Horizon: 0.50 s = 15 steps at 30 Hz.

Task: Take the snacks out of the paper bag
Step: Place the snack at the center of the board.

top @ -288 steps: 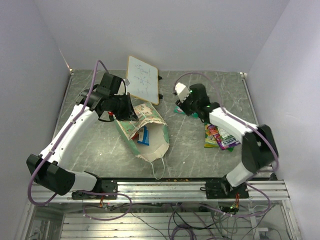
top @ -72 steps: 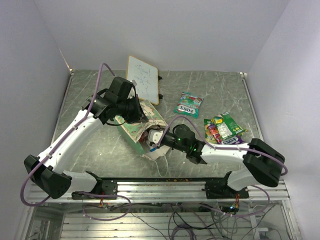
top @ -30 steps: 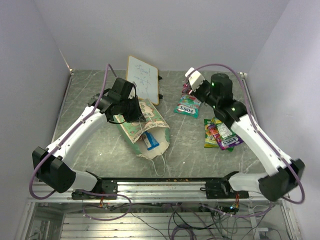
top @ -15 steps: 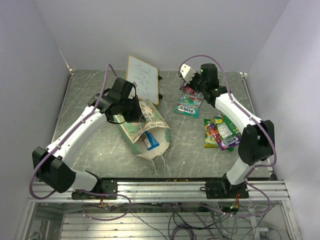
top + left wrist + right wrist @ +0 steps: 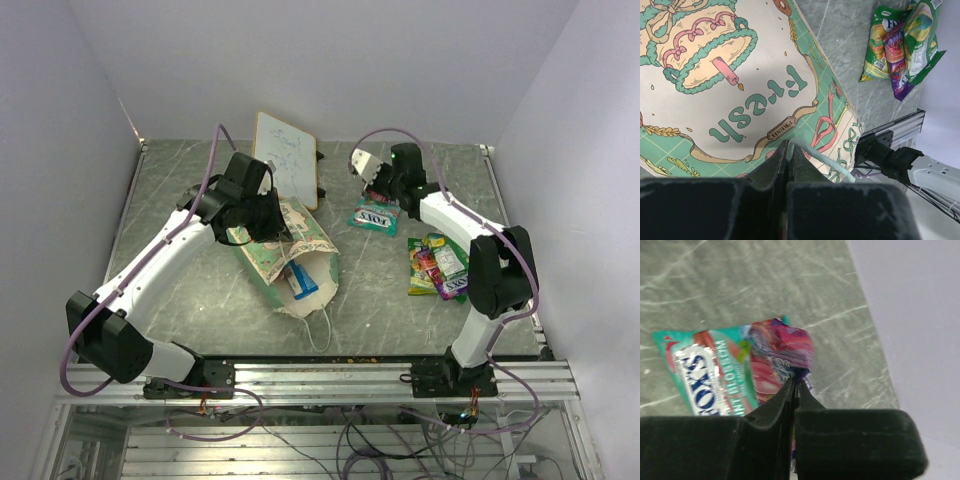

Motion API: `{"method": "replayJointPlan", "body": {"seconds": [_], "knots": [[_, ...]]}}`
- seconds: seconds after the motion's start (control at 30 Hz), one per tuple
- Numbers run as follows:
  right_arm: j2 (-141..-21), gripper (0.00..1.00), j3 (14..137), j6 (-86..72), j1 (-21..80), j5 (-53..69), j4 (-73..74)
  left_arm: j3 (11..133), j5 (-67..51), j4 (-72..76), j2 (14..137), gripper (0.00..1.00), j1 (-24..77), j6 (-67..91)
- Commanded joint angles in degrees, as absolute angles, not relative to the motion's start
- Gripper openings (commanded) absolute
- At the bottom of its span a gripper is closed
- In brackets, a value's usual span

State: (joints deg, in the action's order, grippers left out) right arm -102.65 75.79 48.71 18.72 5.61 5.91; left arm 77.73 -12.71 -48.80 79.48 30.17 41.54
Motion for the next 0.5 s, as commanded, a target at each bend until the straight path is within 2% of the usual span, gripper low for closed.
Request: {"method": "replayJointPlan", "body": {"seconds": [0.0, 0.13, 0.47], "knots": [[-100.8, 0.00, 70.1, 48.2, 21.4, 5.6, 4.0, 77.7, -13.8, -47.2, 78.5, 0.07, 29.5, 41.3], [-99.6, 0.00, 64.2, 45.4, 22.1, 6.0, 1.3, 76.7, -14.8, -46.4, 78.3, 0.07, 29.5, 42.0], [-103.1, 0.00, 58.8, 43.1, 22.4, 5.7, -3.8, 76.1, -15.8, -47.9, 76.6, 0.07, 29.5, 42.7]]}}
